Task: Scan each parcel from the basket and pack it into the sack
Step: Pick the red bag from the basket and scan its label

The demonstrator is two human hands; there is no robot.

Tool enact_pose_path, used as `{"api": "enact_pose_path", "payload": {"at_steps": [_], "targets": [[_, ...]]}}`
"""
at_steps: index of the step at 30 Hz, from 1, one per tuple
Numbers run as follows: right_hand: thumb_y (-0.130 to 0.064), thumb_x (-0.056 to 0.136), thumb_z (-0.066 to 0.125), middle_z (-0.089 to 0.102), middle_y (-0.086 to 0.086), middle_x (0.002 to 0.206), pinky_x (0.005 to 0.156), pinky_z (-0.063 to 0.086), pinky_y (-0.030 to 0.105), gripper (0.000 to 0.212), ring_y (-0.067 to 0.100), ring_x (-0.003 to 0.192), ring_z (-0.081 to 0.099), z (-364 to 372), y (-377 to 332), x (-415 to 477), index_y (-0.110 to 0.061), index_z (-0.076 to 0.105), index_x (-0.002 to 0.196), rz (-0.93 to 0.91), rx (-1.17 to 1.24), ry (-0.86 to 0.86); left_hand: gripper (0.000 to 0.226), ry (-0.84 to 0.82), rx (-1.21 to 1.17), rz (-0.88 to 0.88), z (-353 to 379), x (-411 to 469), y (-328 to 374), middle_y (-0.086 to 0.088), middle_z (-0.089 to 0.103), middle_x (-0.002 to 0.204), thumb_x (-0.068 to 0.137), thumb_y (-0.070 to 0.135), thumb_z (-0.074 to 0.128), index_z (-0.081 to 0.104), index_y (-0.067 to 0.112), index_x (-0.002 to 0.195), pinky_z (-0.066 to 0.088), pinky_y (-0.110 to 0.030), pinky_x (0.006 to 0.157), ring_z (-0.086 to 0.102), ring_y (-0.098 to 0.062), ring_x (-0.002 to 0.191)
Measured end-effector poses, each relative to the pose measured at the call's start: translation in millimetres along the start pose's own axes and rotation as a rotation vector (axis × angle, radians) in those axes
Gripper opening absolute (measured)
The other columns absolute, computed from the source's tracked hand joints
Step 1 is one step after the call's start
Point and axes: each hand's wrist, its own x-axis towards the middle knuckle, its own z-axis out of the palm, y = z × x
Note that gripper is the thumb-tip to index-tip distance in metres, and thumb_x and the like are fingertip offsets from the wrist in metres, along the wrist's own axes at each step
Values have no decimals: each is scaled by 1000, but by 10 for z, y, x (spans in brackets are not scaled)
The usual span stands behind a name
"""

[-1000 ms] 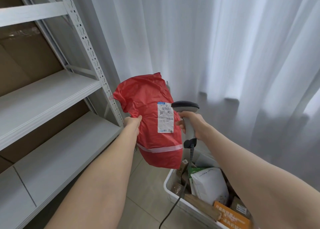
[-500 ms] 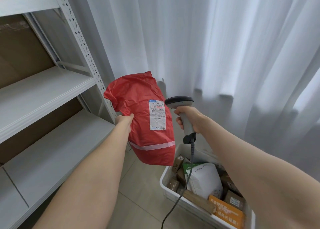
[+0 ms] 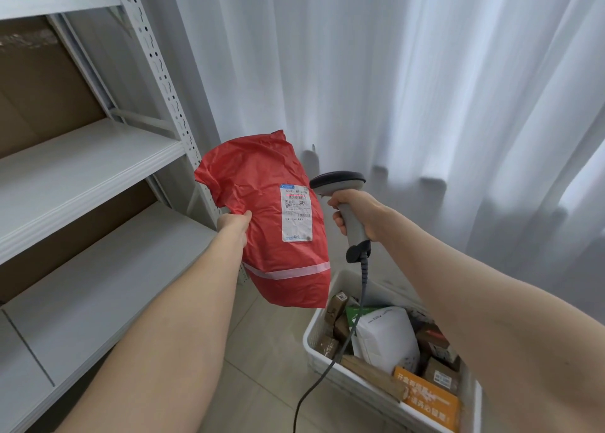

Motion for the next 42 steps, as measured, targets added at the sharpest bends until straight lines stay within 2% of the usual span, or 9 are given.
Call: {"api": "enact_pose_path", "payload": {"at_steps": [13, 18, 23, 32, 42], "targets": [[-13, 89, 54, 50, 5, 52, 41, 41, 19, 7, 14, 39, 45, 187, 5, 74, -11, 53, 83, -10, -7, -23, 53, -6, -14, -35, -219, 53, 41, -16, 54, 132, 88, 25, 68, 48, 0, 131, 44, -42, 101, 53, -34, 118], [-15, 88, 59, 63, 7, 62, 44, 45, 20, 4, 11, 43, 50, 208, 45, 121, -12, 58, 85, 15, -11, -57, 52, -4, 1, -28, -282, 74, 70, -16, 54, 131, 89, 26, 66, 48, 1, 130, 43, -43, 101, 53, -35, 118], [-15, 86, 61, 65, 7, 62, 44, 46, 21, 7, 12, 43, 51, 229, 117, 141, -10, 59, 90, 31, -73, -76, 51, 15, -45, -17, -320, 89, 108, -15, 54, 133, 90, 23, 65, 47, 3, 132, 42, -40, 99, 53, -33, 119], [-13, 87, 57, 54, 6, 52, 44, 42, 20, 4, 14, 41, 47, 303, 126, 120, -10, 55, 87, 30, -104, -60, 51, 69, -65, -22, -393, 78, 154, -15, 58, 128, 88, 24, 67, 48, 5, 131, 45, -40, 95, 57, -32, 113], [-13, 87, 56, 54, 3, 50, 43, 43, 20, 4, 13, 40, 47, 388, 114, 98, -10, 56, 90, 23, -121, -48, 50, 64, -61, -33, -491, 108, 146, -13, 57, 128, 89, 23, 67, 48, 7, 132, 45, -42, 95, 57, -31, 114]]}}
